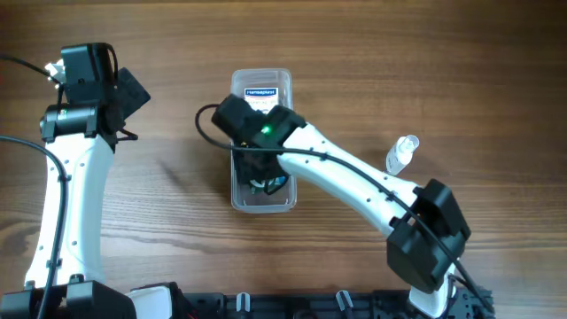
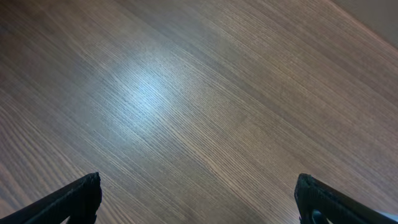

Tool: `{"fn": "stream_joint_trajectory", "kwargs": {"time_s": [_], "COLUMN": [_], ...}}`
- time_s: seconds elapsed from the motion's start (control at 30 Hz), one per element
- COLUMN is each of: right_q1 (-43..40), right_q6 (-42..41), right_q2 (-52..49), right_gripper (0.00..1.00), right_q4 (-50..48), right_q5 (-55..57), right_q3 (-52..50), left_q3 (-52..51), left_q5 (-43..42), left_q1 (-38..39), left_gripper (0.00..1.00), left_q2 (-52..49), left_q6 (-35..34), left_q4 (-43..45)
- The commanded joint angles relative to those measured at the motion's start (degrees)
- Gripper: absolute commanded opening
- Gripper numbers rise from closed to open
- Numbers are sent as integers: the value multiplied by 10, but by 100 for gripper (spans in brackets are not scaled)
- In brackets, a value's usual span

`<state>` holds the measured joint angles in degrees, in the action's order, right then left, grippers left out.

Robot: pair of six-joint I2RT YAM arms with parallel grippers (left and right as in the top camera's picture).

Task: Pack container
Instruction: 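Lower the Zam-Buk tin upright into the container's front end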

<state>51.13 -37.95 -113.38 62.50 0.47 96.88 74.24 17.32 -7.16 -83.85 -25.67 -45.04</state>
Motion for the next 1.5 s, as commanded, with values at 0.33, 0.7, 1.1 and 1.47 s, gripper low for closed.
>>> {"fn": "stream_joint_trajectory", "kwargs": {"time_s": [0.33, 0.7, 1.1, 1.47], "right_q1": [21, 21, 22, 21], "right_q6": [-13, -28, -57, -70], "right_q2": [-41, -43, -43, -43], "right_gripper": [46, 49, 40, 50], "right_q4": [-4, -46, -63, -78], "right_q5": [0, -1, -19, -31], "right_q3": [-18, -65, -65, -65], "left_q3": [9, 9, 9, 9], "left_q5": [5, 5, 5, 5], "left_q1": [-3, -3, -3, -3], "left_gripper": [100, 100, 100, 100], "left_q2": [5, 5, 5, 5], "left_q6": [-1, -1, -1, -1], "left_q4": [0, 0, 0, 0]}}
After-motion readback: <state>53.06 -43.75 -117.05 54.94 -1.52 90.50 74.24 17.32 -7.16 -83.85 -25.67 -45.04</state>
